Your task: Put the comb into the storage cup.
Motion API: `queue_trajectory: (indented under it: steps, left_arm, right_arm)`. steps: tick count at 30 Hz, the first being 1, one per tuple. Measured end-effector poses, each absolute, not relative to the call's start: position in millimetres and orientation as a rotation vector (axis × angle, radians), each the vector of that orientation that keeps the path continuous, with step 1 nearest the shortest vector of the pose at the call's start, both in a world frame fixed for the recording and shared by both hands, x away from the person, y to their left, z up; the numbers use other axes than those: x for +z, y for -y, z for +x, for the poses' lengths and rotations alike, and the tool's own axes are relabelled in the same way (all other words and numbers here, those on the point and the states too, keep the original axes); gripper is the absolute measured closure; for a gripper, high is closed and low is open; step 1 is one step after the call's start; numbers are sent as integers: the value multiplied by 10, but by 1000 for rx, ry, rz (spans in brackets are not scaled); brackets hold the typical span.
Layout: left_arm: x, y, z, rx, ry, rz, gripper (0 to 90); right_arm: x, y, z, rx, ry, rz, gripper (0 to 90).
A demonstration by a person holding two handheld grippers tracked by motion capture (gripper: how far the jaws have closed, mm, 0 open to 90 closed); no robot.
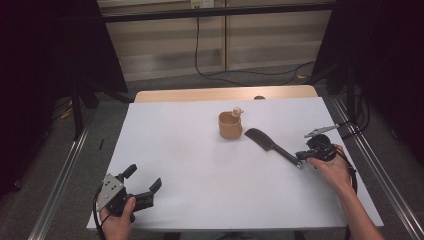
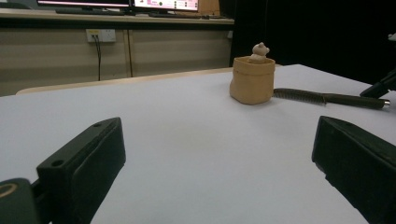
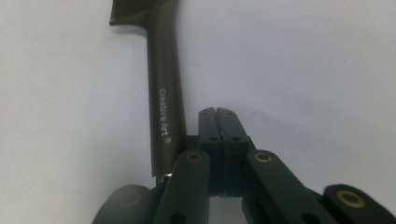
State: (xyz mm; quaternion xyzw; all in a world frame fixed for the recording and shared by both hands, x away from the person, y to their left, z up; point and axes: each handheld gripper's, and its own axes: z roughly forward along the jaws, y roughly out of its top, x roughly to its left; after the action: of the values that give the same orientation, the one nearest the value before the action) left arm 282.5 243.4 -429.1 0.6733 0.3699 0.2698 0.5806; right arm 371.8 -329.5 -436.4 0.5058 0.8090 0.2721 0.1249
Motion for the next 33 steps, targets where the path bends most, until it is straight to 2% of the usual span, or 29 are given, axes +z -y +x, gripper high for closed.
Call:
queue_trajectory:
  steps: [6,11,12,15,16,17,18,19,20,22,25,28,31,33]
  left_arm:
    - [-4295,-2434,2827,627,-870,1569,29]
    - [-4291,-2445,2828,633,-866,1574,29]
    - [-4291,-2448,2829,634,-865,1574,29]
    - [-4290,-2452,2830,633,-867,1573,29]
    - [-4291,-2455,2832,628,-869,1571,29]
    - [-4291,-2455,2832,628,-869,1571,29]
    - [-4294,-2455,2834,622,-871,1572,29]
    - [-4294,-2456,2836,623,-876,1571,29]
    - [-4294,-2456,2836,623,-876,1571,29]
    - [-4293,-2466,2836,629,-879,1573,29]
    - [-4296,-2465,2839,631,-883,1572,29]
    - [-4298,-2462,2841,631,-883,1572,29]
    - [-4299,-2460,2848,635,-886,1569,29]
    - [-4301,-2456,2850,632,-884,1576,29]
  right_arm:
    - [-4284,3373,3688,911,-2259,1435,833]
    - [-4211,3390,3653,1005,-2187,1410,691]
    - [-4211,3390,3653,1005,-2187,1410,691]
    - [-4160,3388,3641,1054,-2153,1381,507]
    - [-4132,3389,3630,1075,-2110,1370,382]
    - [-4132,3389,3630,1075,-2110,1370,382]
    - [-4123,3389,3627,1072,-2095,1360,331]
    - [-4103,3391,3620,1099,-2055,1350,232]
    - [-4103,3391,3620,1099,-2055,1350,232]
    - [-4094,3390,3623,1101,-2040,1348,122]
    - [-4067,3380,3616,1103,-2041,1356,57]
    - [-4039,3372,3609,1101,-2059,1341,66]
    - [-4021,3370,3584,1166,-2072,1345,37]
    - [-4020,3334,3575,1155,-2076,1339,59]
